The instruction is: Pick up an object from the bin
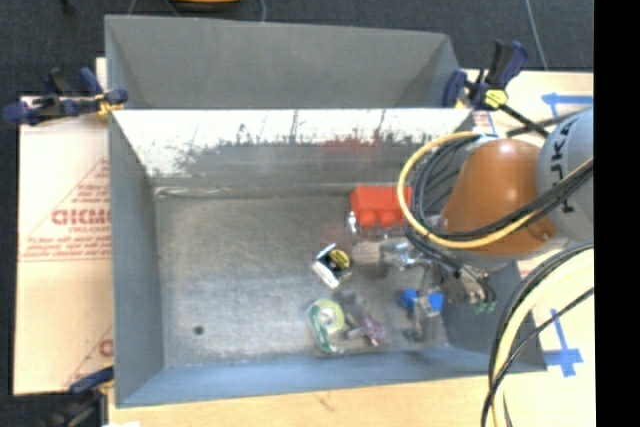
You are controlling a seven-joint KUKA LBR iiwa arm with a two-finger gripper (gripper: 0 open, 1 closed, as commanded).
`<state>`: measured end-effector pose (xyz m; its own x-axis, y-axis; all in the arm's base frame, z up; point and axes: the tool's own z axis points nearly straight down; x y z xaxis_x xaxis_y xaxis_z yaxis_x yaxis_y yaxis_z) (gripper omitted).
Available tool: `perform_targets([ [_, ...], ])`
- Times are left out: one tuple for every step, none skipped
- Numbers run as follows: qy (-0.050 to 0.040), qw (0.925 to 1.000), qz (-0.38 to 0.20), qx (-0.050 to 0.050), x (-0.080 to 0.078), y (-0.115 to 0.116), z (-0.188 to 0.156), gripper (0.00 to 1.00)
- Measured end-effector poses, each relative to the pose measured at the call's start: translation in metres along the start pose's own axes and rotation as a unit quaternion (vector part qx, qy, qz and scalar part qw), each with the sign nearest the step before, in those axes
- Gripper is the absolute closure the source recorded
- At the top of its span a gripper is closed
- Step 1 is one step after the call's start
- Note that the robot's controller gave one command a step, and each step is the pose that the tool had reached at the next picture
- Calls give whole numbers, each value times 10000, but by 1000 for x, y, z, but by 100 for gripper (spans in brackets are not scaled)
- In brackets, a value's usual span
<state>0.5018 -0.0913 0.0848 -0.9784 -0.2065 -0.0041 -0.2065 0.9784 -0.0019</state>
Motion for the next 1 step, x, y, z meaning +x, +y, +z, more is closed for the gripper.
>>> perform_targets([
  [-9, 9791, -2035, -51, 29, -58, 6, 0],
])
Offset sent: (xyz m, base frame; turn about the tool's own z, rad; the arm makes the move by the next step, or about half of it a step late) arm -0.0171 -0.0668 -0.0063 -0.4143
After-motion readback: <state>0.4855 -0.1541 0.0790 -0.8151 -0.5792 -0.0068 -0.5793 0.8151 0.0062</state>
